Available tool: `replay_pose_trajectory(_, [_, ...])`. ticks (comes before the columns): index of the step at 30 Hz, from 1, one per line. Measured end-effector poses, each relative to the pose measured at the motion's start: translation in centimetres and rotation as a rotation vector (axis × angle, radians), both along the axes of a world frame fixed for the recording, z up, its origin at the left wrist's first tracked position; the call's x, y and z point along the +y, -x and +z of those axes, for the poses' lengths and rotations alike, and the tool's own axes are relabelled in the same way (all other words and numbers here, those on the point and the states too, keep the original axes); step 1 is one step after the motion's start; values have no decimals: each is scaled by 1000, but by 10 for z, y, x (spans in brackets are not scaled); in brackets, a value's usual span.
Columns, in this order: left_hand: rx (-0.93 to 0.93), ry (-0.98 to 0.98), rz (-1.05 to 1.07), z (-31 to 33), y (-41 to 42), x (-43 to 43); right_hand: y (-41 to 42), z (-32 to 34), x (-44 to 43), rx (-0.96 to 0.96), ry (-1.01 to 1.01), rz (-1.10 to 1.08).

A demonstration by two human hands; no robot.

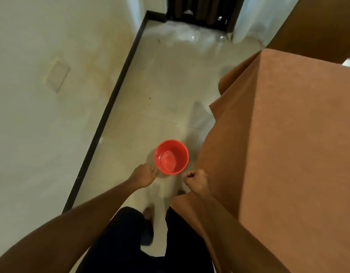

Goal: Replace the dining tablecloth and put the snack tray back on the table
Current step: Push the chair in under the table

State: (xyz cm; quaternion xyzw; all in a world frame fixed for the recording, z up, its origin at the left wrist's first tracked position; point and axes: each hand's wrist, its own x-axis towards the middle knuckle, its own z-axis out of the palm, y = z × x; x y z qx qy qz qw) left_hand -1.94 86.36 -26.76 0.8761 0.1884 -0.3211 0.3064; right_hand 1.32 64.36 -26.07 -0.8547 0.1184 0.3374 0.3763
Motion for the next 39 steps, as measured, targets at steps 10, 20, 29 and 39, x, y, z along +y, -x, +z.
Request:
replay_pose_trajectory(10, [77,0,-152,-172,-113,4,-92,-173,46,122,-21,-203])
replay_pose_trajectory(20, [70,59,-299,-342,-146,6,-122,-341,53,65,99,-52])
replay_pose_trajectory(29, [91,-2,-178,-303,-152,36,-105,-305,41,118,126,117])
replay_pose_trajectory(39, [159,-17,-87,-205,-134,66,-128,-204,52,183,234,481])
